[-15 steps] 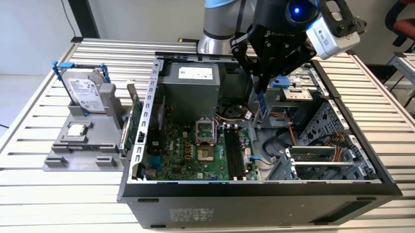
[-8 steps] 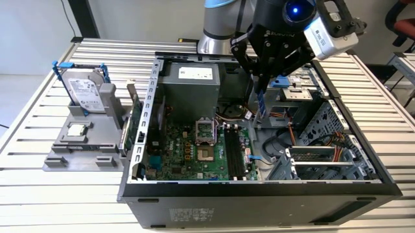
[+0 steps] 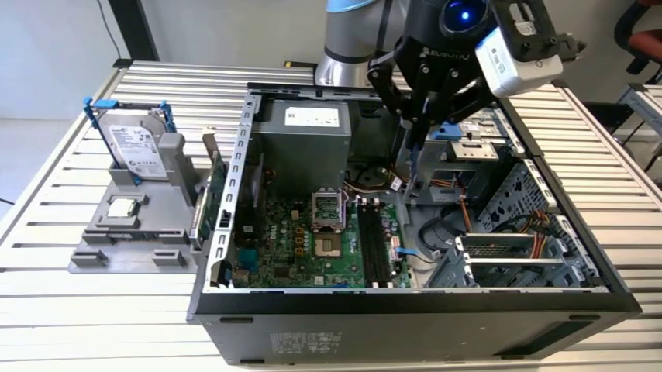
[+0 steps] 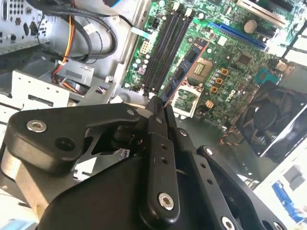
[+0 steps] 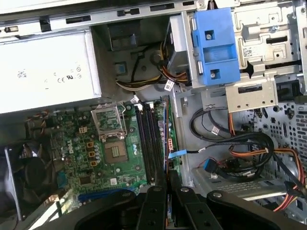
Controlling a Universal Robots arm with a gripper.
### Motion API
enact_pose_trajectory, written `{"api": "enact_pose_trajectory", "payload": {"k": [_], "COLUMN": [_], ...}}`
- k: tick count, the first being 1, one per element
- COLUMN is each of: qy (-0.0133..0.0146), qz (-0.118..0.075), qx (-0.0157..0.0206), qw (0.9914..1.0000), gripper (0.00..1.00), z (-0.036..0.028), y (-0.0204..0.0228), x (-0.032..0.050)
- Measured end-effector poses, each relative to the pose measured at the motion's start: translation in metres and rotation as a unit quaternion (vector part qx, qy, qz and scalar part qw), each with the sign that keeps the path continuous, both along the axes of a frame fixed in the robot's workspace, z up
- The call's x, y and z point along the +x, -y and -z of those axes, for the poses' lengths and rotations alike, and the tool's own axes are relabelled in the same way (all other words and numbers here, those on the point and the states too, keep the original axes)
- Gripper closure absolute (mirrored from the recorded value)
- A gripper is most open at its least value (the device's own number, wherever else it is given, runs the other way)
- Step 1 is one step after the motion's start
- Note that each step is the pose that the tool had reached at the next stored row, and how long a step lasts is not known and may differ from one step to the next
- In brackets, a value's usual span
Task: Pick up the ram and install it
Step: 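Insert the ram into the slot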
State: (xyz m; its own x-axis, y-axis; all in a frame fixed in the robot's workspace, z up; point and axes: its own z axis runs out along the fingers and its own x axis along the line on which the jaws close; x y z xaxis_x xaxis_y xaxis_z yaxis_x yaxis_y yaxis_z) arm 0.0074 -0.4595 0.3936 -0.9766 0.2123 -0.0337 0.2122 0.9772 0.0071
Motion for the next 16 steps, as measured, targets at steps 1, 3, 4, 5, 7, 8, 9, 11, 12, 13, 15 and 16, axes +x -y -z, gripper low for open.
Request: {"api": "enact_pose_trajectory", "payload": {"k": [1, 3, 4, 5, 7, 8, 9, 11, 12, 13, 15, 16], "qy": [0.0, 0.0, 0.0, 0.0, 0.0, 0.0, 0.0, 0.0, 0.0, 0.0, 0.0, 0.0], "qz": [0.008, 0.025, 0.03, 0.031, 0.029, 0.026, 0.022, 0.012, 0.006, 0.001, -0.01, -0.016], "qx": [0.0, 0.0, 0.0, 0.0, -0.0001, -0.0001, 0.0, -0.0001, -0.0001, 0.0, -0.0001, 0.0], "qw": [0.99997, 0.99969, 0.99956, 0.99952, 0.99957, 0.99966, 0.99975, 0.99993, 0.99998, 1.0, 0.99995, 0.99987], "gripper": [1.0, 1.0, 1.0, 1.0, 1.0, 1.0, 1.0, 1.0, 1.0, 1.0, 1.0, 1.0], "z": [0.0, 0.0, 0.0, 0.0, 0.0, 0.0, 0.0, 0.0, 0.0, 0.0001, 0.0005, 0.0009], "y": [0.0, 0.0, 0.0, 0.0, 0.0, 0.0, 0.0, 0.0, 0.0, 0.0, 0.0, 0.0], "x": [0.0, 0.0, 0.0, 0.0, 0.0, 0.0, 0.0, 0.0002, 0.0004, 0.0005, 0.0008, 0.0011]}}
